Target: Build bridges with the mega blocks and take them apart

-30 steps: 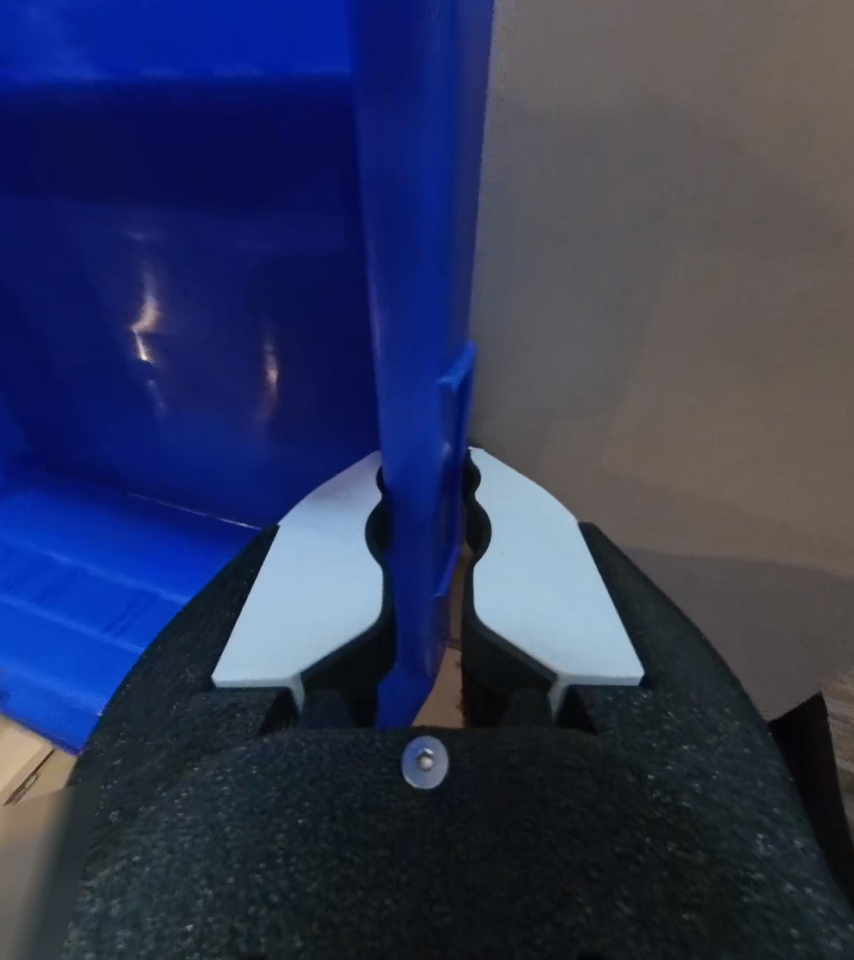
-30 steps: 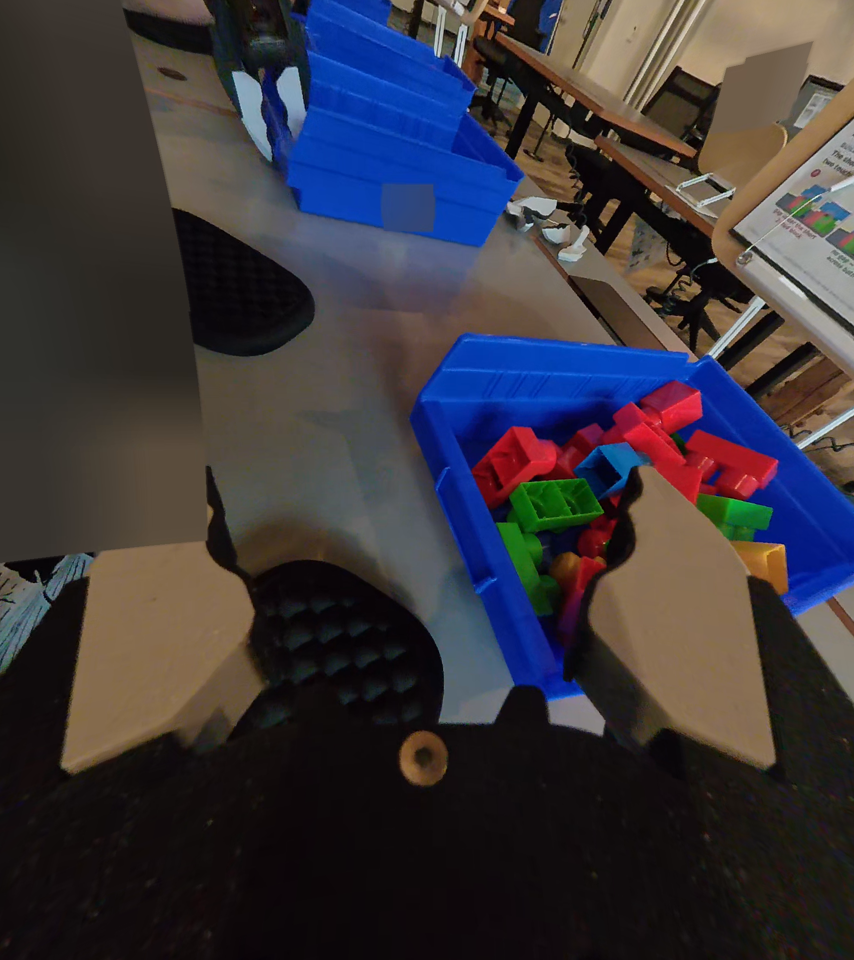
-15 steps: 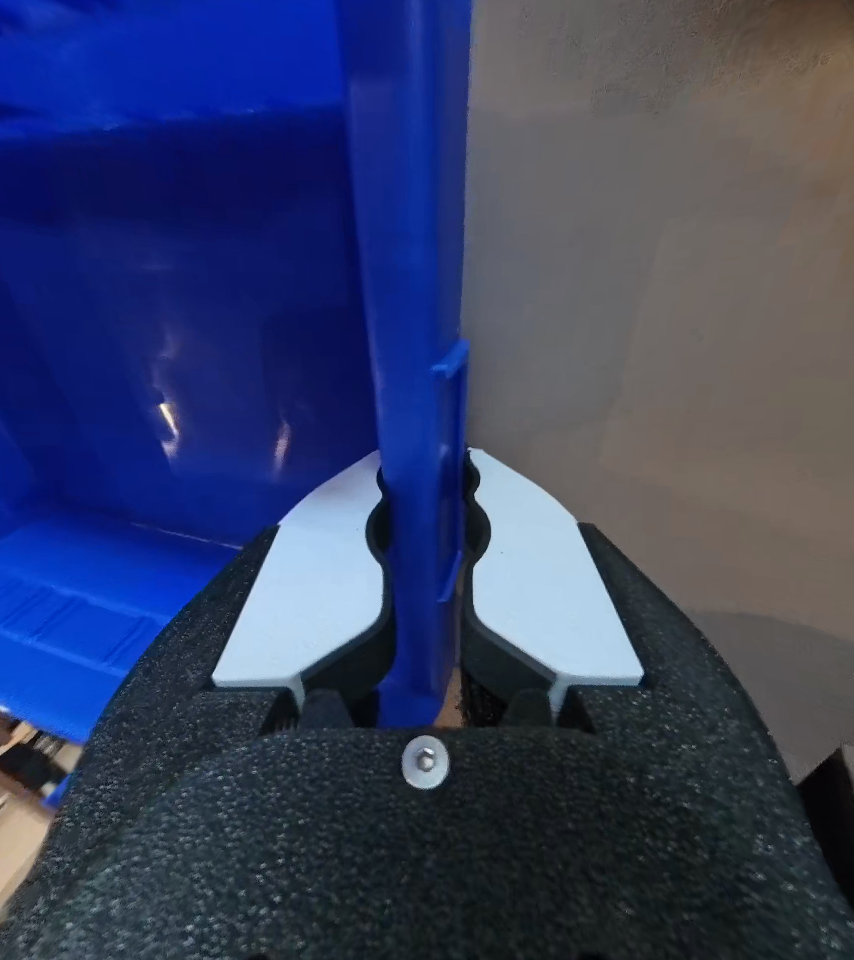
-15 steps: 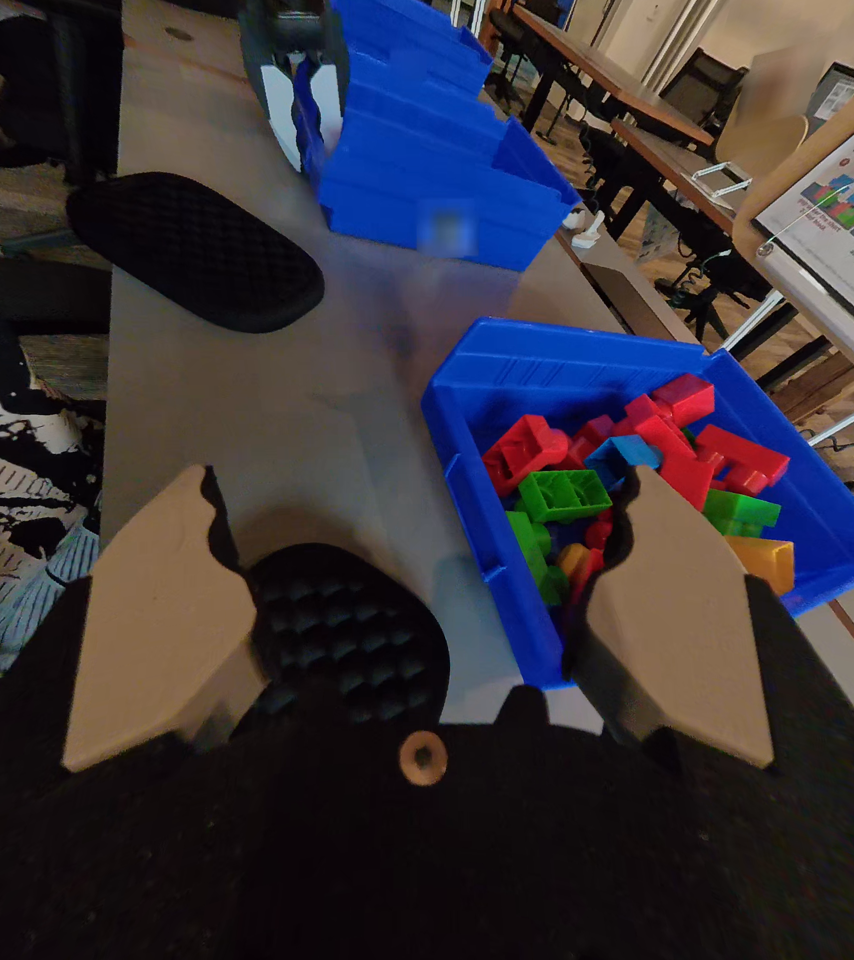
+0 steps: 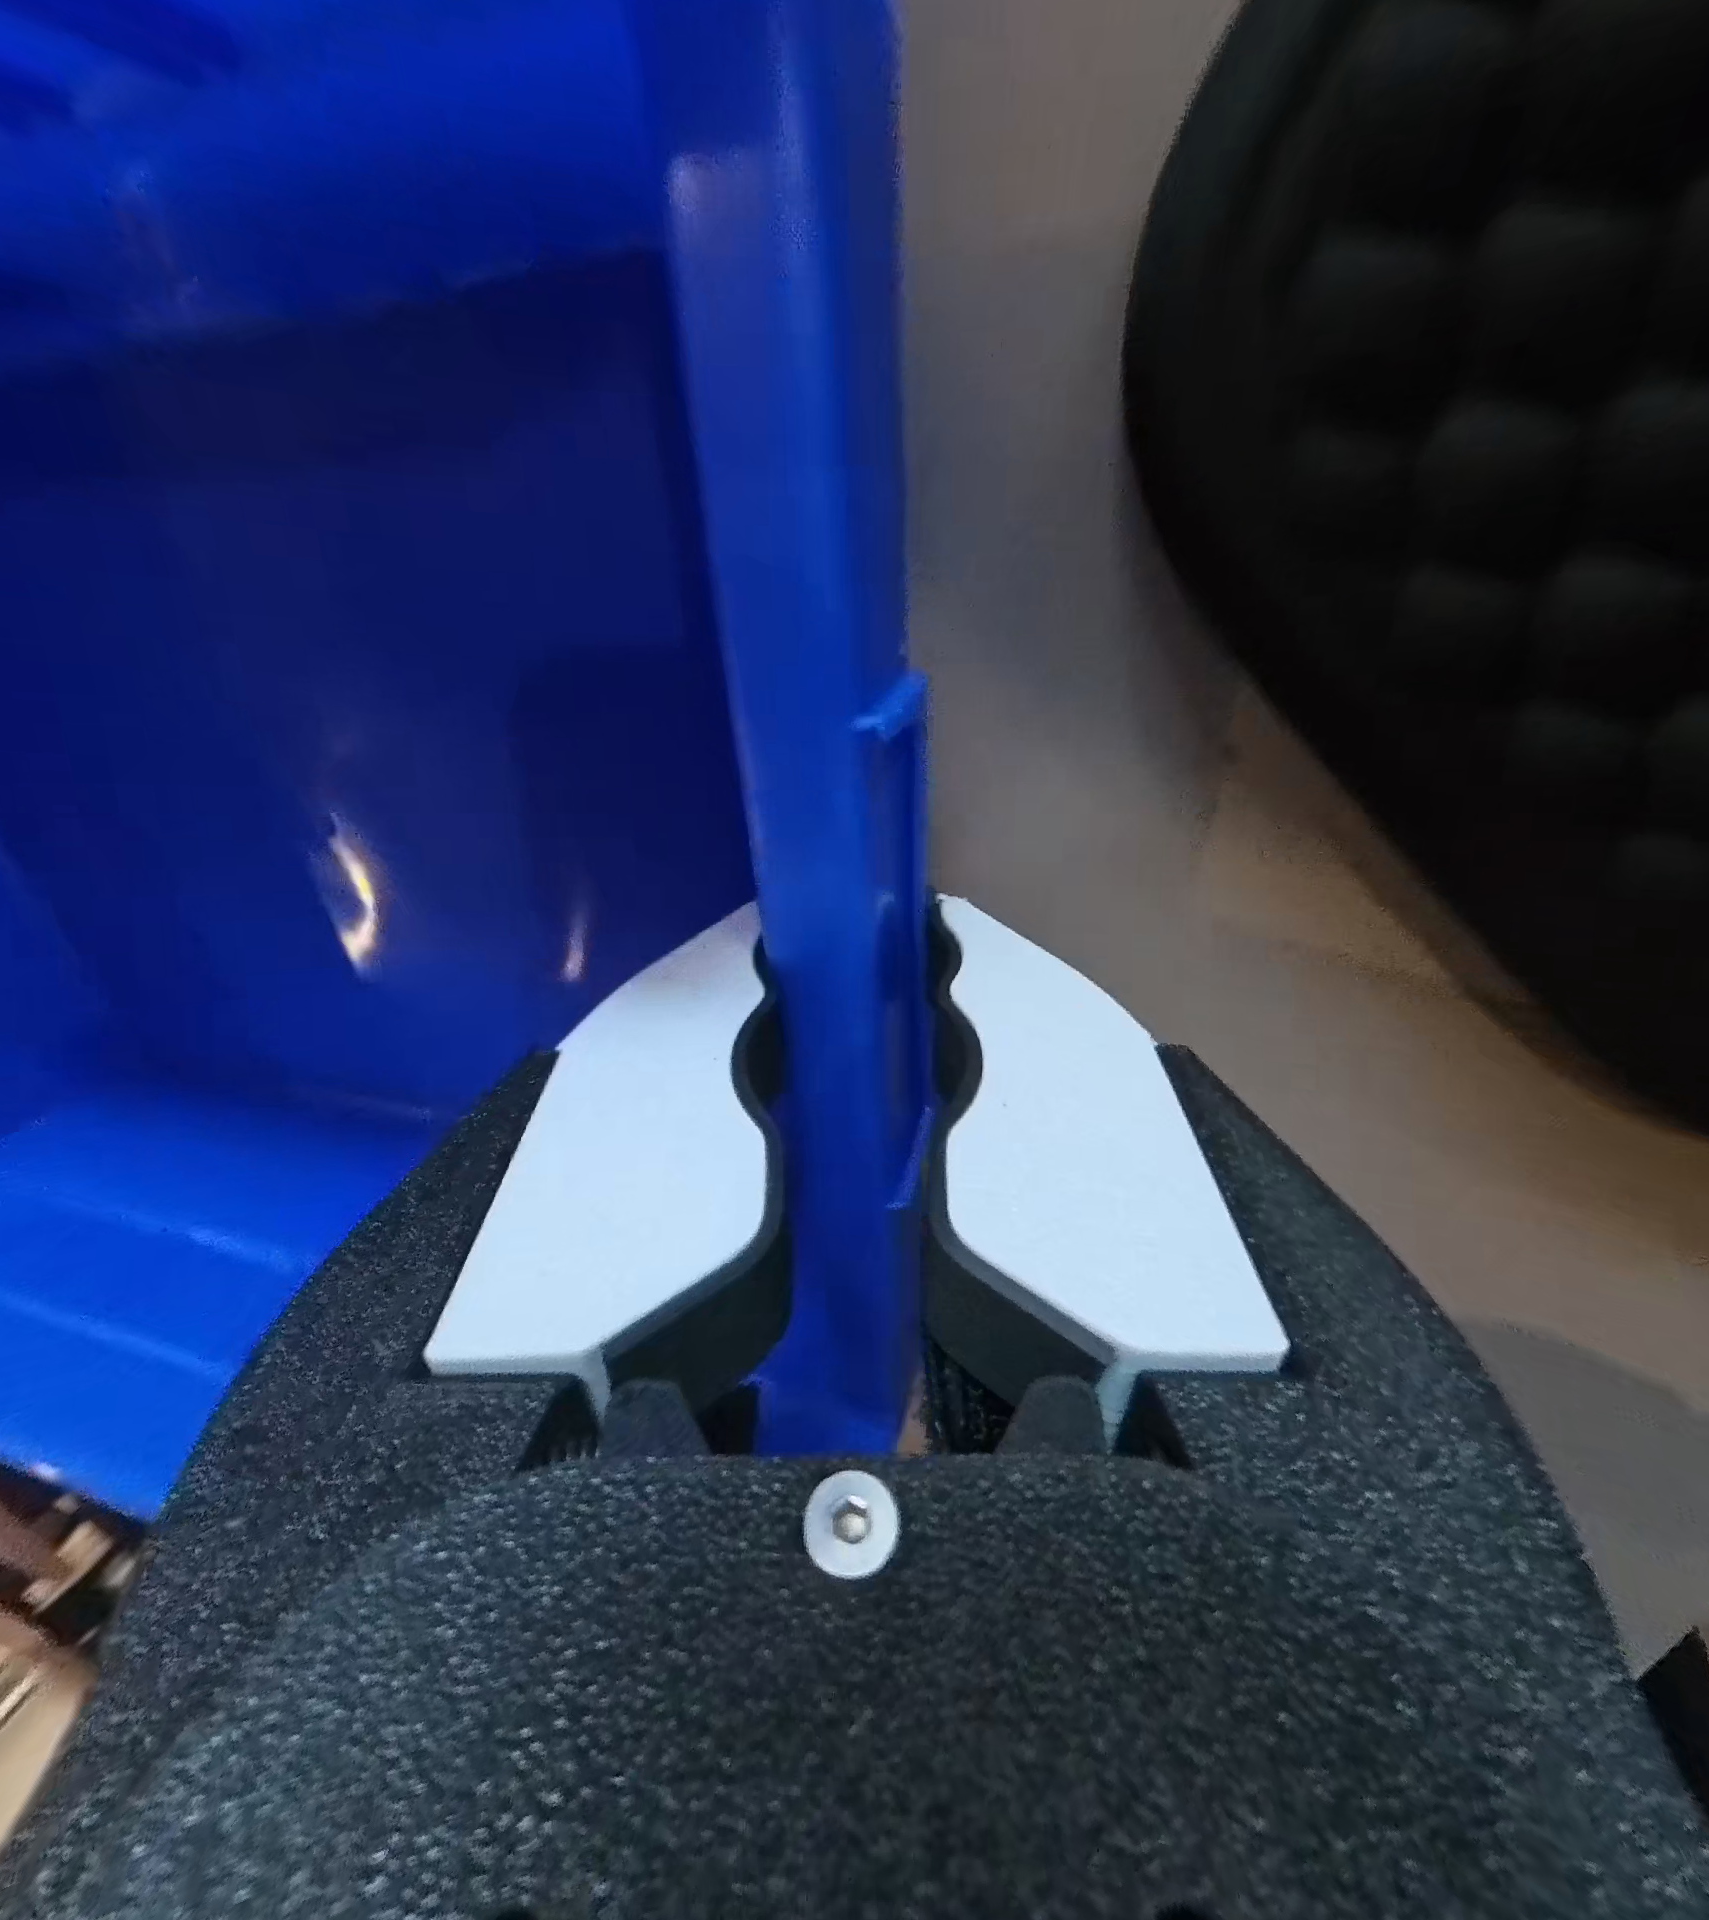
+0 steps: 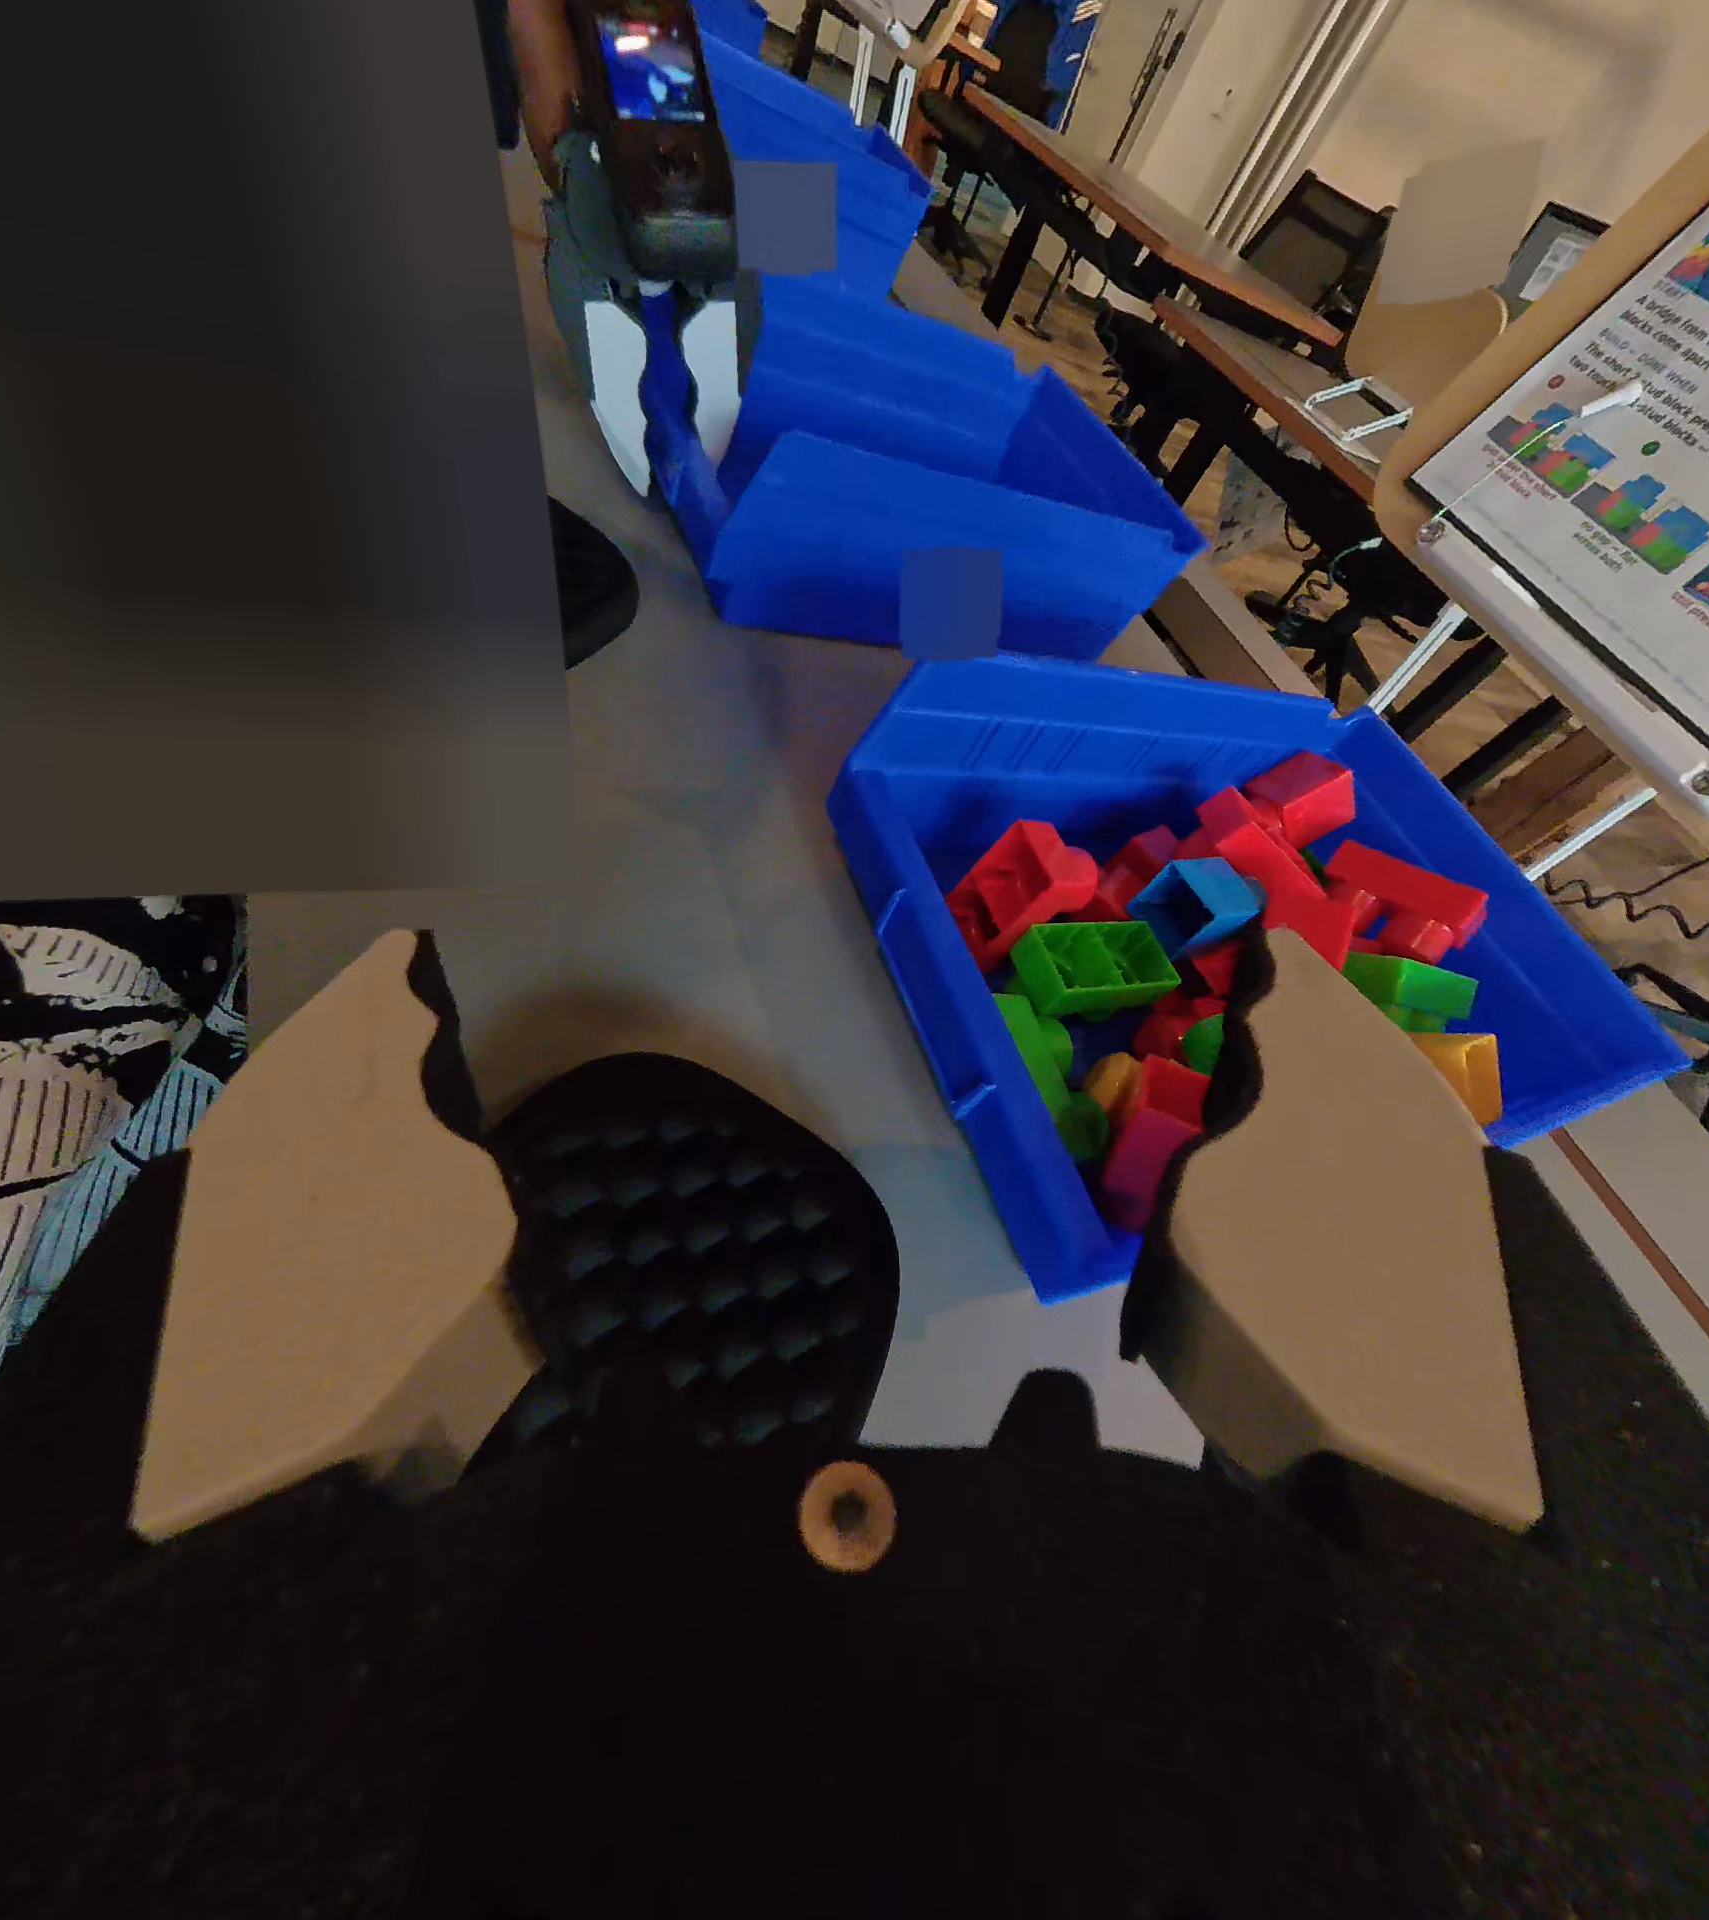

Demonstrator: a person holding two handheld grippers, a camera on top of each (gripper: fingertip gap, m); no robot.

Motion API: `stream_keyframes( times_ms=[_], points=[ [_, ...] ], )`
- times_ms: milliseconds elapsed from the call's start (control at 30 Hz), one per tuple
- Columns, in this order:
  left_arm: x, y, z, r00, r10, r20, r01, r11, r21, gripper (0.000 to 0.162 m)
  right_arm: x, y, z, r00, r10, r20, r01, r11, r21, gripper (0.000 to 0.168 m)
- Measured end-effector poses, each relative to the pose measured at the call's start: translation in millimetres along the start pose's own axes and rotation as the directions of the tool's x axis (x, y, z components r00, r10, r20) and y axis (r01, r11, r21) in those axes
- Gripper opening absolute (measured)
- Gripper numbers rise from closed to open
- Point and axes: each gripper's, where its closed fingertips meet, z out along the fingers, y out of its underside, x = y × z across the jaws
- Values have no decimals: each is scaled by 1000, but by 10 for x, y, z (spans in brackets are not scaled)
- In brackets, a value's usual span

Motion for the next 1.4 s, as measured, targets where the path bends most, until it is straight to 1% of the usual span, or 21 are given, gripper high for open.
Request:
stream_keyframes(
  times_ms=[100, 267, 333, 533, 600, 900, 1333, 1367, 1400],
  points=[
    [-7, -205, 4, 999, 34, 6, -34, 999, -13, 25, -6, -4, -35, 1000, -1, -7, 1, 1000, 6, 136],
    [-47, -590, 23, 999, 38, 14, -37, 999, -15, 25, -14, -27, -90, 1000, 2, -21, -1, 1000, 23, 136],
    [-79, -738, 35, 999, 29, 19, -29, 1000, 6, 25, -22, -31, -112, 1000, 2, -25, -1, 1000, 30, 136],
    [-170, -1012, 64, 999, 17, 28, -18, 999, 35, 26, -30, -24, -172, 999, 15, -35, -13, 999, 45, 136],
    [-187, -1081, 71, 999, 37, 30, -38, 998, 46, 27, -23, -18, -186, 999, 18, -38, -16, 999, 45, 136],
    [-221, -1146, 80, 995, 89, 41, -92, 994, 58, 26, -16, -5, -210, 999, 28, -38, -27, 999, 44, 135],
    [-291, -1261, 80, 991, 71, 117, -80, 994, 74, 27, -7, 17, -175, 999, 36, -39, -36, 999, 10, 130],
    [-296, -1265, 74, 989, 77, 125, -86, 994, 73, 28, -2, 21, -173, 999, 34, -43, -34, 999, 7, 129],
    [-305, -1268, 63, 987, 84, 140, -95, 993, 72, 29, 12, 26, -172, 998, 29, -50, -29, 1000, 1, 124]
  ],
)
